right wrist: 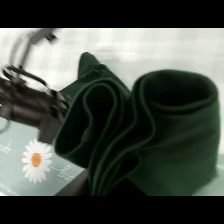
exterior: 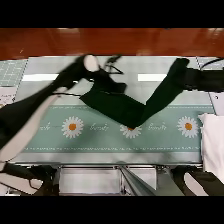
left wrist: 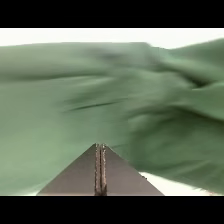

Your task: Fold the shirts.

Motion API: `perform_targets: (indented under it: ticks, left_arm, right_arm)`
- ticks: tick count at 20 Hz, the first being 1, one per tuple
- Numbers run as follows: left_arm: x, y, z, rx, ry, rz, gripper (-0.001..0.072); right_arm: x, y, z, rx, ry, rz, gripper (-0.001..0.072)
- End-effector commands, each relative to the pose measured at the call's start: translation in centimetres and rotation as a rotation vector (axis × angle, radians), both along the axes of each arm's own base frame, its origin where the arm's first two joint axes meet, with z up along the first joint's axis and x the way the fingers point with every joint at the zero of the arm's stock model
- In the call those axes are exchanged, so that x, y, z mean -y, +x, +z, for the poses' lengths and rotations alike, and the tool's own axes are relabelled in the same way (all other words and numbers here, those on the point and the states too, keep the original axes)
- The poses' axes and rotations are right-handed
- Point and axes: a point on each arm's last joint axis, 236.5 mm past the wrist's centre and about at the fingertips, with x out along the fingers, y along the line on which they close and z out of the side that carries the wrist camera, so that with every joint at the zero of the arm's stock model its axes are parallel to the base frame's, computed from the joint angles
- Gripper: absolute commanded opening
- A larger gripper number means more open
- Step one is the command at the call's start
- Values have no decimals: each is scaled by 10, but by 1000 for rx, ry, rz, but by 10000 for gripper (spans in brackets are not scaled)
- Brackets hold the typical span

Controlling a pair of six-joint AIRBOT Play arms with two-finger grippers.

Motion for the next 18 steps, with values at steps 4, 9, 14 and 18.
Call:
perform_targets:
  ticks: [4,9,14,18]
  left_arm:
    - [-223,-18,29,153,58,471,16]
    - [-287,-64,37,224,54,674,16]
    - [-283,-67,48,243,1,706,16]
    - [-282,-63,50,250,-12,716,16]
  right_arm:
    - [-120,56,-46,-39,104,139,21]
    - [-202,99,-104,-153,133,236,22]
    - [-249,119,-139,-220,188,277,22]
    - [-255,120,-167,-277,183,270,23]
